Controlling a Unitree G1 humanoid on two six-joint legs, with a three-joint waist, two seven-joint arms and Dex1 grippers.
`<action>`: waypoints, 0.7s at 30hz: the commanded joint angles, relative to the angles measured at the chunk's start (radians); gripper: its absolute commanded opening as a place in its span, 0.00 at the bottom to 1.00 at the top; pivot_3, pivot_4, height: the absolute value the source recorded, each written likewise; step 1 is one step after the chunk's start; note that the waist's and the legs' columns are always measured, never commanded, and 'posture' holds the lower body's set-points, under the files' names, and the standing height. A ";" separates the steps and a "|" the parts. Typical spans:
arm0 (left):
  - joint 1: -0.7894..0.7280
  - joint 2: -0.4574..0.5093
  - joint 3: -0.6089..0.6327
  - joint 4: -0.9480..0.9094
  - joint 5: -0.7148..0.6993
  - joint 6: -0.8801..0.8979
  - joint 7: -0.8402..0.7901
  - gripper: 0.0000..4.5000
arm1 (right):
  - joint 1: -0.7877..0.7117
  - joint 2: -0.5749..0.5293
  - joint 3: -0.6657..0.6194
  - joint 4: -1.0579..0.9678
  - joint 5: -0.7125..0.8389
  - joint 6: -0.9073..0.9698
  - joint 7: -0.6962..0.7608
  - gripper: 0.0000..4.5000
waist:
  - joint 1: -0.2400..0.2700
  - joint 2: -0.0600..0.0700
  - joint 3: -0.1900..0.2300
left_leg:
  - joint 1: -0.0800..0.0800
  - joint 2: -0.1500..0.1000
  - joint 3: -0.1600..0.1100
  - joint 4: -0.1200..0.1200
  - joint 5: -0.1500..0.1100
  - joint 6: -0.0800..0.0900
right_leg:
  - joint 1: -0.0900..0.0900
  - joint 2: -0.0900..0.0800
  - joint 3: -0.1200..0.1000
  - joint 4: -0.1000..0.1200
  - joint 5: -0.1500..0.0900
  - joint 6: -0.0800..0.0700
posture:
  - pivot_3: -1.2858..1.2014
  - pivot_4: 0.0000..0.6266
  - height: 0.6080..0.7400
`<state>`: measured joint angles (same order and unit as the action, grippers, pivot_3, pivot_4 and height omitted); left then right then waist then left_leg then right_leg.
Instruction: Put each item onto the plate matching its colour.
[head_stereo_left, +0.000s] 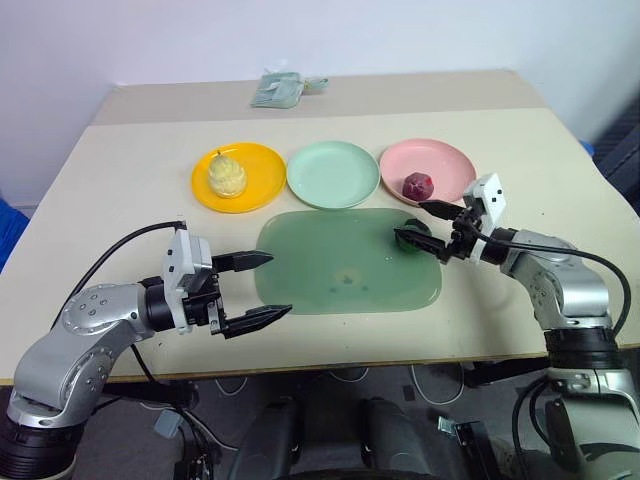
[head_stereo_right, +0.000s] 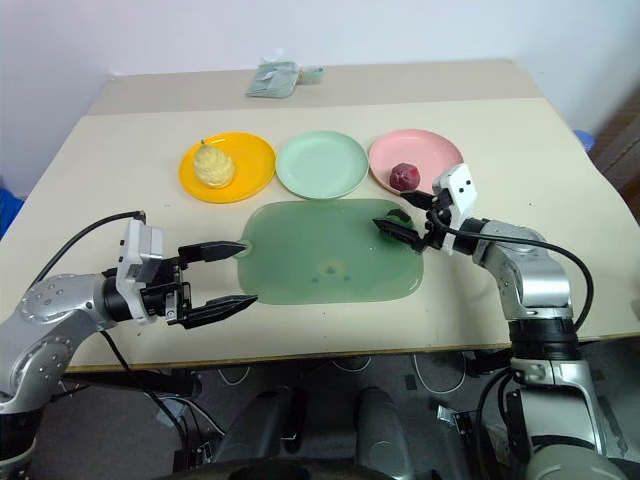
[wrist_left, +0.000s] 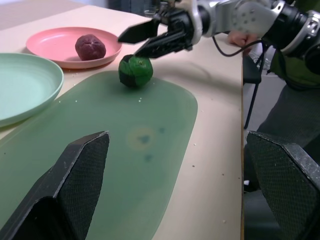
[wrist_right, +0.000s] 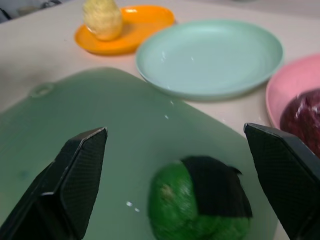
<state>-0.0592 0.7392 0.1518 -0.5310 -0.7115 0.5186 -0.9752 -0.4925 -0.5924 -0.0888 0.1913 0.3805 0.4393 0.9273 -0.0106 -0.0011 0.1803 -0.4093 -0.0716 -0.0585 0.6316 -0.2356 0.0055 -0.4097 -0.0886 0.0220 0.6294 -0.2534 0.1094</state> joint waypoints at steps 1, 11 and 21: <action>0.010 0.002 0.023 -0.057 -0.021 -0.006 0.019 1.00 | -0.037 0.009 0.017 0.084 -0.035 -0.072 0.015 0.99 | -0.001 0.000 0.000 | 0.000 0.000 0.000 0.000 0.000 0.000 | 0.000 0.000 0.000 0.000 0.000 0.000 | 0.52 0.24 1.00; 0.047 -0.006 0.025 -0.101 -0.028 -0.004 0.083 1.00 | -0.081 0.033 0.044 0.201 -0.067 -0.148 0.045 0.82 | -0.002 0.000 0.000 | 0.000 0.000 0.000 0.000 0.000 0.000 | 0.000 0.000 0.000 0.000 0.001 0.002 | 0.52 0.24 1.00; 0.079 -0.081 0.049 -0.070 -0.018 -0.012 0.213 1.00 | -0.180 0.097 0.055 0.091 -0.031 -0.141 0.032 0.61 | -0.007 0.000 0.000 | 0.000 0.000 0.000 0.000 0.000 0.000 | -0.001 0.001 0.000 0.000 0.001 0.002 | 0.52 0.24 1.00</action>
<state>0.0158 0.6661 0.1772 -0.5986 -0.7322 0.5202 -0.7903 -0.6156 -0.5092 -0.0258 0.3461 0.3252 0.3012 0.9660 -0.0173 -0.0009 0.1804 -0.4092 -0.0713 -0.0583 0.6314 -0.2355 0.0052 -0.4106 -0.0876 0.0222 0.6302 -0.2520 0.1119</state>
